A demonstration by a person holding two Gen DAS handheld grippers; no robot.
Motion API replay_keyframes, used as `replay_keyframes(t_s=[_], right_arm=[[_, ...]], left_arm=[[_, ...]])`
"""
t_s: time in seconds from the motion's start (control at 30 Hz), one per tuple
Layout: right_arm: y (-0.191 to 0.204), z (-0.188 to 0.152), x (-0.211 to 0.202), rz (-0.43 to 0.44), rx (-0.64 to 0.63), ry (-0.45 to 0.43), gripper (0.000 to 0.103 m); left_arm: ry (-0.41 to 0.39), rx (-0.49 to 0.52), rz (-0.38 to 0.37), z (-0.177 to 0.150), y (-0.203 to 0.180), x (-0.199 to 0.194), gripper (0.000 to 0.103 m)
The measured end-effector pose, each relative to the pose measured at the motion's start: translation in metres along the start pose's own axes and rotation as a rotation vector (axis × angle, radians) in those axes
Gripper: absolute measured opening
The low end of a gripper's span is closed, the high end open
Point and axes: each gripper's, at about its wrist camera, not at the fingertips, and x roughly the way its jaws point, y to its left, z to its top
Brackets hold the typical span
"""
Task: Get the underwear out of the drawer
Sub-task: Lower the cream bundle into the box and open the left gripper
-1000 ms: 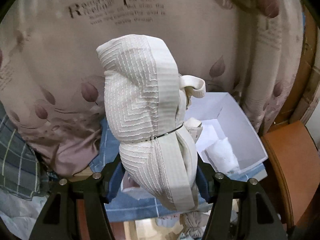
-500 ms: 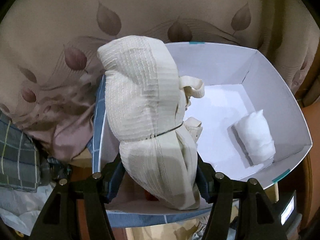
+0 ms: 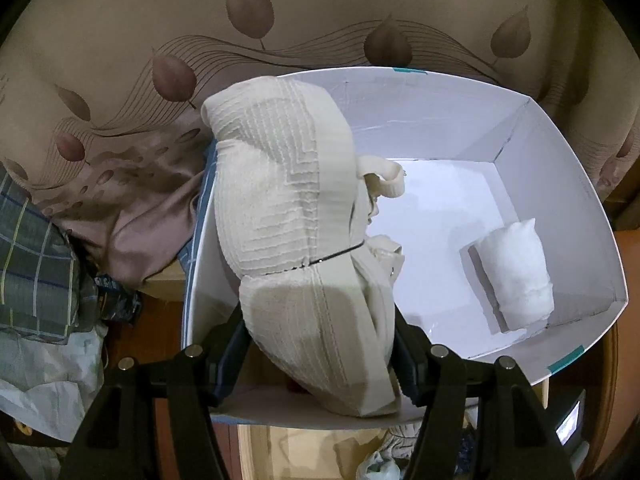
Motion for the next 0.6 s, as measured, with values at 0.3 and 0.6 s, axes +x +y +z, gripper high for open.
replay_keyframes(t_s=[0.3,0.6], right_arm=[[0.0,0.0,0.0,0.0,-0.001,0.0,0.044],[-0.001,-0.001,0.002,-0.002,-0.002,0.002,0.044]], left_arm=[[0.017,-0.01,-0.036,0.004,-0.002,-0.001,0.068],[-0.087,0.038,-0.027,0.001,0.001,-0.046,0.068]])
